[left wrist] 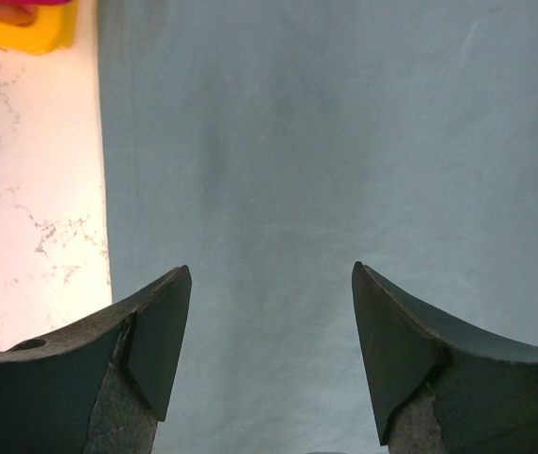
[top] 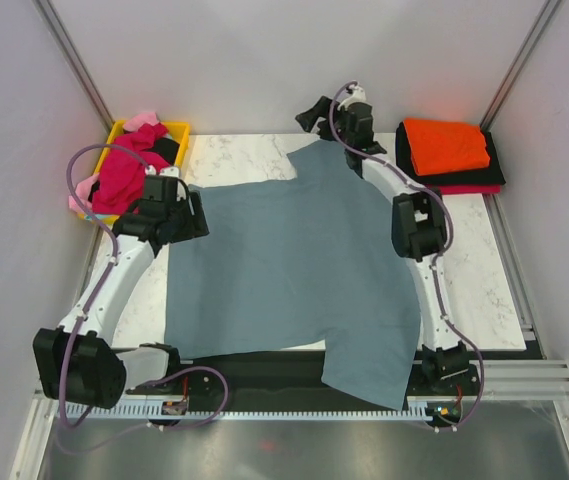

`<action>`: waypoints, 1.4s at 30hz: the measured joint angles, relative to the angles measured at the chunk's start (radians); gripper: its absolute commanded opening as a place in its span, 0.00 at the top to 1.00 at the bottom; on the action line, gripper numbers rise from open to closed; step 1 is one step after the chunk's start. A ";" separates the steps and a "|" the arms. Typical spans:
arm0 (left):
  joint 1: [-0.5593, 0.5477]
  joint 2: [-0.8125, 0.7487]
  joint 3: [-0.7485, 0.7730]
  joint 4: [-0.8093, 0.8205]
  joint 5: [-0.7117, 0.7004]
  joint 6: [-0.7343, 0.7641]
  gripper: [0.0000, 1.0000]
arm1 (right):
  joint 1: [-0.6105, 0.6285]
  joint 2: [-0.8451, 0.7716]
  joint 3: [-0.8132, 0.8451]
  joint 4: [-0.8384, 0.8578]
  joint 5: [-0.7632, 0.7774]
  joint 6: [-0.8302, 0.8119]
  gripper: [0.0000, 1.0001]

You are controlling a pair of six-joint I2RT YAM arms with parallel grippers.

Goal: Fold and stack the t-shirts
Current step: Fold the tshirt

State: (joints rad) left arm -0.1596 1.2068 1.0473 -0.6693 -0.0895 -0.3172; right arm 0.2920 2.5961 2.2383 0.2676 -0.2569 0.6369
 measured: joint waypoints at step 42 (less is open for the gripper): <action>-0.012 1.412 1.411 -0.179 0.023 -0.088 0.16 | -0.180 -0.113 -0.223 -0.414 0.169 -0.024 0.02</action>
State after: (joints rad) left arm -0.1719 2.6186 2.4580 -0.8486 -0.0669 -0.4049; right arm 0.1116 2.4828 2.0151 -0.1459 -0.0875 0.6132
